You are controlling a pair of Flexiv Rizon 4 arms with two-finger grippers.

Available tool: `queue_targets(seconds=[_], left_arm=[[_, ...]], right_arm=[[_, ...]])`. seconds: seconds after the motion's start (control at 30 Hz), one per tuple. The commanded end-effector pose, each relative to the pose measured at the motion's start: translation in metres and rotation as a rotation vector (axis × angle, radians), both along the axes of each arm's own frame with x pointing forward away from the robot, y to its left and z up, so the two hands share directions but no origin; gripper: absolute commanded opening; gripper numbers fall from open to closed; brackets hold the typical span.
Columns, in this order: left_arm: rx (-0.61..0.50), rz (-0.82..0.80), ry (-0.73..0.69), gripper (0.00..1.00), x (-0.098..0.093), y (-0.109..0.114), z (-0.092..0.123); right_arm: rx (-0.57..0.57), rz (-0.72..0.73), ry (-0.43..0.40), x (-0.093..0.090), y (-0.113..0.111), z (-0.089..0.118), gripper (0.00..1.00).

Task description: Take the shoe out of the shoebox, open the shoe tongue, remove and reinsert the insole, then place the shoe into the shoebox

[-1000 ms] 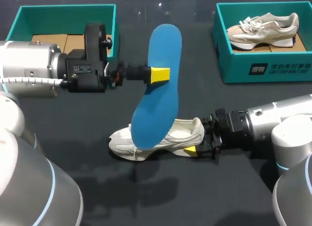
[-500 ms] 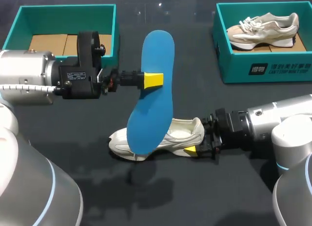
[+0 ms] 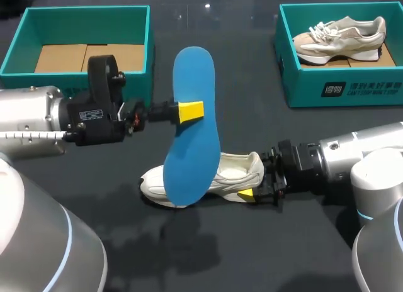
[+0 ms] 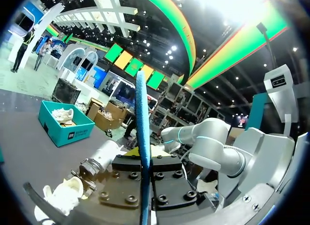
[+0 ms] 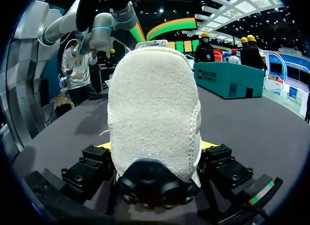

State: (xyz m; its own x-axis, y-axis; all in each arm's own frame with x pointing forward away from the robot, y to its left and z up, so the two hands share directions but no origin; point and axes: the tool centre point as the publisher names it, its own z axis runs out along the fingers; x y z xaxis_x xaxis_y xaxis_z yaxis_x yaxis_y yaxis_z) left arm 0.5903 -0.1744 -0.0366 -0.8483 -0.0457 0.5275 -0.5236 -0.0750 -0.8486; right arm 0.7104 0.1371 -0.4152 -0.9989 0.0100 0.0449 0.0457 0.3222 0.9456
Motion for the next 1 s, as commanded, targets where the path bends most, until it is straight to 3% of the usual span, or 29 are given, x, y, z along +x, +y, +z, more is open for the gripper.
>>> queue_targets(seconds=[0.03,1.0], left_arm=[[0.001,0.009,0.002,0.00,-0.007,0.005,-0.001],[0.023,0.019,-0.053,0.00,0.003,0.013,0.000]], right_arm=[[-0.005,0.000,0.001,0.000,0.004,-0.003,0.00],[-0.005,0.000,0.001,0.000,0.004,-0.003,0.00]])
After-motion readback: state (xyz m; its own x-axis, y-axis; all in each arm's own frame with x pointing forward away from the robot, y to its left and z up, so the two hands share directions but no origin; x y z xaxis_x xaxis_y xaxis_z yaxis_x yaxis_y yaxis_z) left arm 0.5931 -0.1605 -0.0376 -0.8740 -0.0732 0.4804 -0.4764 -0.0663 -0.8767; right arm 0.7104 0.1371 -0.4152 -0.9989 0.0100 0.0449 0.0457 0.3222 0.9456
